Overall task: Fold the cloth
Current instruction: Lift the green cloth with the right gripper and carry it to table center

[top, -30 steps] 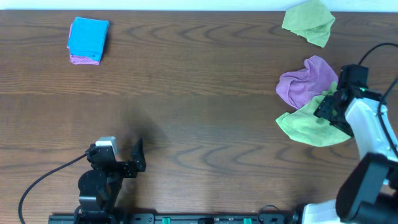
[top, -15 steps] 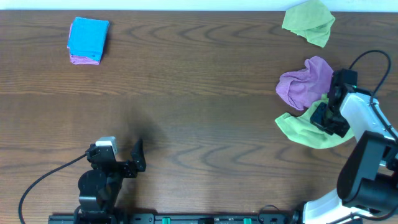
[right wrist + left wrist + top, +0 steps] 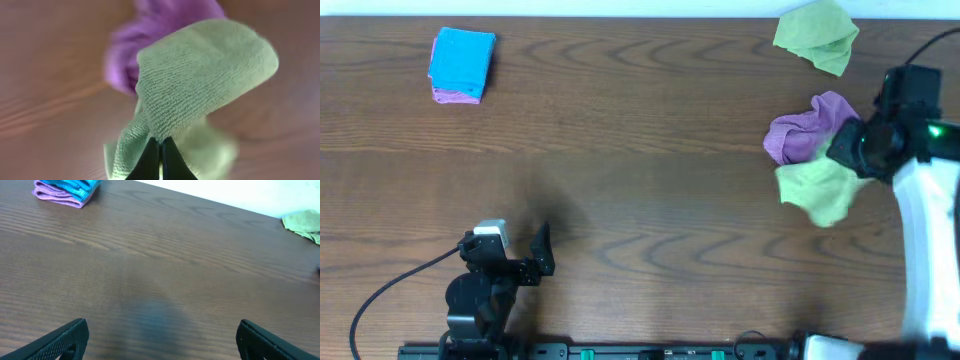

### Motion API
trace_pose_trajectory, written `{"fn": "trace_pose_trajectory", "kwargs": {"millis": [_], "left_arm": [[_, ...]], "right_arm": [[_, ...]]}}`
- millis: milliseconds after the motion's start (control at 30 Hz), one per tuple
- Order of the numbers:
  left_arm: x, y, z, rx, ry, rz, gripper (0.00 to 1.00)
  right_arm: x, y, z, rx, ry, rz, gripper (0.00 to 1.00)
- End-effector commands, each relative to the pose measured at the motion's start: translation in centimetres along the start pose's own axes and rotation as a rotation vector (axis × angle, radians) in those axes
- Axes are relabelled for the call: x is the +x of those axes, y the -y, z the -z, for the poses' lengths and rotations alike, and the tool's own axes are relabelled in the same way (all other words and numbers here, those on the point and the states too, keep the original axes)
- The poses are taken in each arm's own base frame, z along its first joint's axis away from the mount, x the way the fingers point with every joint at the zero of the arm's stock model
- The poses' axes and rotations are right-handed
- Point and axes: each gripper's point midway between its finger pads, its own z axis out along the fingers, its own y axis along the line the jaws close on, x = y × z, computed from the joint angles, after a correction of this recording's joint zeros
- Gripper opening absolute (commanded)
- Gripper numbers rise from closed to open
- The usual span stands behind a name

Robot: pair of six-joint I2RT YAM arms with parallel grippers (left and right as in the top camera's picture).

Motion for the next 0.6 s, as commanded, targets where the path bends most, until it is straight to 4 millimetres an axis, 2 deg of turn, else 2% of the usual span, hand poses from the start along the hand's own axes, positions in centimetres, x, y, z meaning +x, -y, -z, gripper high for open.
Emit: {"fn": "trace_pose_trajectory", "kwargs": {"millis": [0,167,300,400,433,467,500,533,567], "left_arm": [[0.7,-0.4,-0.3,-0.01,-0.014,0.0,0.95],[0.8,-0.4,-0.3,-0.01,-0.014,0.0,0.95],[0.8,-0.4,-0.3,-0.011,-0.014,0.0,0.95],[0.8,-0.4,-0.3,-0.01,-0.014,0.0,0.95],[0.8,-0.4,-0.3,-0.01,-0.014,0.0,0.95],[0.8,-0.4,-0.3,-0.01,-0.014,0.0,0.95],[0.7,-0.4,-0.3,-0.01,-0.014,0.0,0.95],[0.8,-0.4,-0.3,-0.01,-0.014,0.001,0.95],[0.8,-0.4,-0.3,-0.011,-0.014,0.0,0.95]], "right_arm": [[0.8,-5.3,4.3,-0.214,0.052,0.116,0.01],[3.6,-14.5,10.6,-0.606,0.094,0.301,0.01],[7.3,-21.1,15.4,-0.936,0.064,0.473,0.01],[9.5,-23.1,17.9,-1.091,0.037,0.575,0.01],[9.4,-22.9,17.6,-1.072,0.05,0.593,0.01],[8.7,-22.0,16.1,-0.977,0.074,0.584,0.01],[7.3,-20.0,13.5,-0.797,0.101,0.531,0.1],[5.7,-17.0,10.7,-0.573,0.12,0.437,0.8],[4.6,-13.9,8.6,-0.38,0.128,0.341,0.99]]}}
